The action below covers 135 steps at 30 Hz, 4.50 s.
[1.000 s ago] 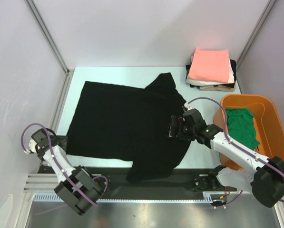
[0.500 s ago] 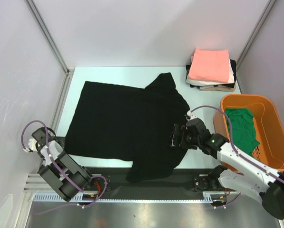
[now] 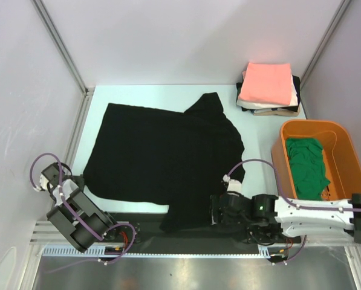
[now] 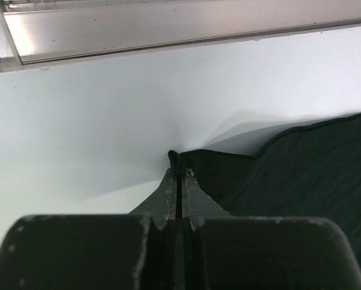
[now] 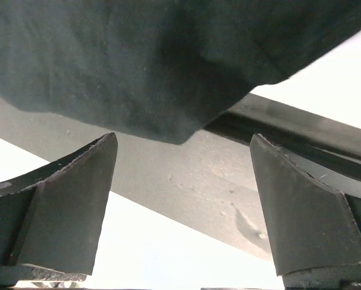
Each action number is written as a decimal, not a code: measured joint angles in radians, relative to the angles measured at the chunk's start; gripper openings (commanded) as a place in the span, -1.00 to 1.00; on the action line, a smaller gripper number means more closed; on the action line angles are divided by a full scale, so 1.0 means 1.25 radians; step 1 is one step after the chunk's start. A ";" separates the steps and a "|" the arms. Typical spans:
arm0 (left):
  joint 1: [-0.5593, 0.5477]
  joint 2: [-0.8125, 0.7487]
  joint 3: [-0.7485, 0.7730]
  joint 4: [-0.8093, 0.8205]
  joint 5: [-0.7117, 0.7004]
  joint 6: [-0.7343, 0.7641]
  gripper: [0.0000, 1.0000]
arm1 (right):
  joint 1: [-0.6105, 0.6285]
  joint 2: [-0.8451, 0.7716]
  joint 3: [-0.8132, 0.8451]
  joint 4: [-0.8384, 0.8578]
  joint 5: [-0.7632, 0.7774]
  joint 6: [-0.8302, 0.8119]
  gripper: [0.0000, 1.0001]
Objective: Fold and stack the t-shirts
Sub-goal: Fold the tshirt
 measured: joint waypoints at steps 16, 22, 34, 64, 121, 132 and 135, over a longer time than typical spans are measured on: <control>0.000 -0.010 -0.002 -0.005 0.017 0.001 -0.99 | 0.082 0.108 -0.001 0.173 0.109 0.071 -0.95; 0.000 -0.067 -0.001 -0.034 0.023 0.011 -0.99 | 0.075 0.046 0.016 0.127 0.136 0.070 -1.00; -0.014 -0.105 0.081 -0.111 0.046 0.064 -0.99 | -0.306 0.056 0.191 0.085 0.063 -0.145 -1.00; -0.361 0.327 0.594 -0.237 -0.091 0.143 -0.99 | -0.743 0.341 0.406 0.129 -0.174 -0.437 -1.00; -0.327 0.295 0.249 0.092 0.016 0.012 0.35 | -0.867 0.311 0.037 0.388 -0.306 -0.376 -0.22; -0.370 0.409 0.326 0.118 0.012 -0.020 -0.99 | -0.923 0.397 0.131 0.373 -0.334 -0.410 -1.00; -0.365 0.388 0.324 0.084 0.011 -0.020 -0.99 | -0.939 0.425 0.186 0.361 -0.341 -0.421 -1.00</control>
